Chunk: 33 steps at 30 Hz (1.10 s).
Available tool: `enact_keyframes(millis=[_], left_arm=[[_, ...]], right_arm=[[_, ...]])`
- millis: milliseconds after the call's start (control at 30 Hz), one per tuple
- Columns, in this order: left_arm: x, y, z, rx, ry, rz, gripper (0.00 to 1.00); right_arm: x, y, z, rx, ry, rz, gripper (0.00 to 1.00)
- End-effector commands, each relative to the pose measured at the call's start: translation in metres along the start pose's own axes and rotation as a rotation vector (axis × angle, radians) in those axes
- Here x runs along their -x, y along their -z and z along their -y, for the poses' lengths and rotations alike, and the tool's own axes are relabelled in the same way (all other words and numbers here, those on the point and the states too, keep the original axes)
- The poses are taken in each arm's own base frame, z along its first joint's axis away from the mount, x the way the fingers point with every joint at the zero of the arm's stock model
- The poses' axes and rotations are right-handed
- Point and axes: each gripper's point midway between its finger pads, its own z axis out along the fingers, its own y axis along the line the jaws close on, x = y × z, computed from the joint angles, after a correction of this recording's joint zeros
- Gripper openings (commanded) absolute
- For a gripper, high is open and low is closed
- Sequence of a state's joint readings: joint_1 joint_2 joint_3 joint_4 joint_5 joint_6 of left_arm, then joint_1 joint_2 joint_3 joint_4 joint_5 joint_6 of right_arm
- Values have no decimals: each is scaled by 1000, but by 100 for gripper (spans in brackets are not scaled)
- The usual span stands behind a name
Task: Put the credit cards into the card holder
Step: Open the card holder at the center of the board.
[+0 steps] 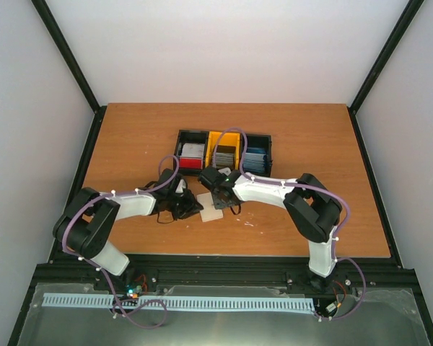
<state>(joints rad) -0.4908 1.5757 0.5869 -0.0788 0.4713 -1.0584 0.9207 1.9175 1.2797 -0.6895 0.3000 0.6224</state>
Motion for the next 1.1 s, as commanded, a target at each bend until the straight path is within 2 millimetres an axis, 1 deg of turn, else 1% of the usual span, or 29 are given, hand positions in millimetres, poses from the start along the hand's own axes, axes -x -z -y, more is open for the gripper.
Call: enact_keyframes(millis=[0, 67, 233, 333, 367, 433, 467, 533, 600, 633, 700, 767, 833, 933, 1067], left_arm=[[-27, 0, -124, 455, 133, -21, 18], [-26, 1, -122, 451, 128, -19, 18], [-23, 2, -117, 437, 120, -8, 19], [-21, 3, -111, 414, 112, 5, 20], [-19, 4, -107, 401, 105, 12, 22], [-15, 7, -92, 346, 74, 32, 26], [-11, 9, -82, 309, 50, 46, 30], [-5, 20, -48, 181, -26, 84, 44], [-1, 35, -21, 77, -82, 133, 61], [2, 44, -9, 33, -104, 163, 67], [4, 58, 10, -43, -146, 203, 75], [3, 62, 18, -80, -169, 204, 78], [-1, 60, 18, -89, -175, 174, 80], [-5, 54, 29, -153, -212, 135, 85], [-12, 54, 43, -248, -248, 102, 88]], right_arm=[[5, 6, -6, 49, -10, 11, 31], [5, 4, -5, 61, -19, 5, 26], [6, 5, -18, 169, -7, -10, 15], [5, 7, -23, 214, -3, -26, 3], [5, 10, -24, 225, -4, -25, 3], [9, 20, -26, 254, -6, -13, 3], [12, 28, -26, 269, -10, -3, 3], [18, 47, -27, 305, -15, 19, 3], [21, 63, -27, 335, -27, 27, 3], [21, 68, -27, 345, -33, 21, 3], [19, 73, -28, 355, -40, -5, 3], [17, 78, -31, 378, -47, -24, 3], [19, 84, -36, 415, -58, -22, 3], [22, 95, -41, 456, -63, -17, 3], [20, 97, -42, 470, -61, -21, 3]])
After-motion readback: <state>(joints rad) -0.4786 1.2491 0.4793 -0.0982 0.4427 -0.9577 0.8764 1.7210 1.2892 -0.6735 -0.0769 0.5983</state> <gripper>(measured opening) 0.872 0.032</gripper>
